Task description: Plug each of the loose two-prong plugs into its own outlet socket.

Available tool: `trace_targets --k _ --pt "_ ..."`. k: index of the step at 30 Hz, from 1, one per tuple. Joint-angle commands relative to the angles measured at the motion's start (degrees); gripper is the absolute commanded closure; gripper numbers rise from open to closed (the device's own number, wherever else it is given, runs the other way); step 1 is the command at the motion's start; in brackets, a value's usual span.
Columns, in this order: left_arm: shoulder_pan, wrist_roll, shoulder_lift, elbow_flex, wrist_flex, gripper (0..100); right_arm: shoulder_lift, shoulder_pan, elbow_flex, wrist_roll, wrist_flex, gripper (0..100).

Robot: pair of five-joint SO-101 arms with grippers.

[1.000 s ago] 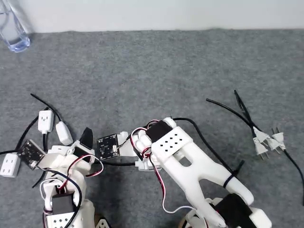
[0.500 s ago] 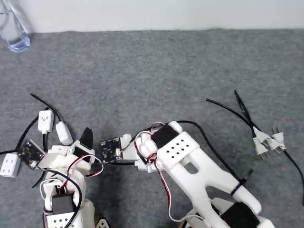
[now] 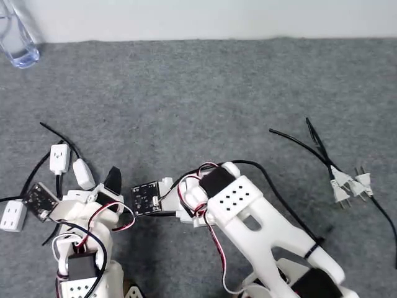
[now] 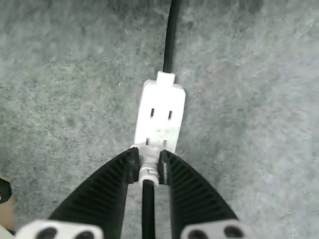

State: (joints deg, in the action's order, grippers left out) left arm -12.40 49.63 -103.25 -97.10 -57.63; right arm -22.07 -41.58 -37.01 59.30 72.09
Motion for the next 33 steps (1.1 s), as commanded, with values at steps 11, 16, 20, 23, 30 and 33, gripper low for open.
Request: trace_targets --k 11,16,20,23,30,33 --pt "1.3 -0.4 -0.1 0.7 -0.1 77 -2.2 -1.0 0.2 -1.4 -2.5 99.0" --pt "1.4 -0.4 -0.1 0.7 -0.1 77 -2.2 -0.8 -0.4 -1.4 -3.9 99.0" --pt "1.4 -0.4 -0.1 0.7 -0.1 77 -2.1 -0.7 -1.3 -1.4 -4.2 99.0" --pt "1.4 -0.4 -0.1 0.7 -0.1 77 -2.1 -0.7 -2.0 -1.4 -4.8 99.0" --pt "1.4 -0.4 -0.1 0.7 -0.1 77 -2.1 -0.7 -5.1 -1.9 -7.0 99.0" --pt "1.4 -0.4 -0.1 0.7 -0.1 77 -2.2 -0.7 -5.3 -2.5 -7.0 99.0"
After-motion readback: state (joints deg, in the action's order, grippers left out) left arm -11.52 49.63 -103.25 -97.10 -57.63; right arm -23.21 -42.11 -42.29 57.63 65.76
